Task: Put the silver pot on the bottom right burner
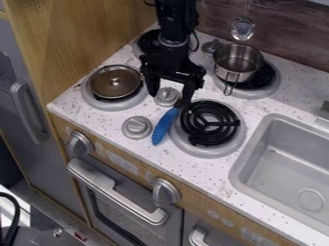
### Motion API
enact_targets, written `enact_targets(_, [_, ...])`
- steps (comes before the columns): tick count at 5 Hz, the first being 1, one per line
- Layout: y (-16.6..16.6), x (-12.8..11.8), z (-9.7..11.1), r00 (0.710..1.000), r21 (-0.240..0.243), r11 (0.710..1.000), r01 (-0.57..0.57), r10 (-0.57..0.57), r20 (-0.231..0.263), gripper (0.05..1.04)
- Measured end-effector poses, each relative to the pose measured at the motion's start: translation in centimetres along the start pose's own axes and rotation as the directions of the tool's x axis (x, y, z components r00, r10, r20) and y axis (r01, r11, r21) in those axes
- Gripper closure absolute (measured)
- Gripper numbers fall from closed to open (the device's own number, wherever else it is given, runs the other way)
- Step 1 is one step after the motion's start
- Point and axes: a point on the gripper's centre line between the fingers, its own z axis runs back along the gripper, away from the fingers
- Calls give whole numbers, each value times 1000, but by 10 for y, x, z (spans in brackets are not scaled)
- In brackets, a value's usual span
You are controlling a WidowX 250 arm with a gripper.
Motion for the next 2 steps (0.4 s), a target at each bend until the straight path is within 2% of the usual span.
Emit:
enact_targets(1, [-1, -7, -13, 999, 1, 1000, 2, -2, -43, 84])
enact_targets(2, [-4, 1, -21, 998, -5, 1000, 4, -4, -64, 84])
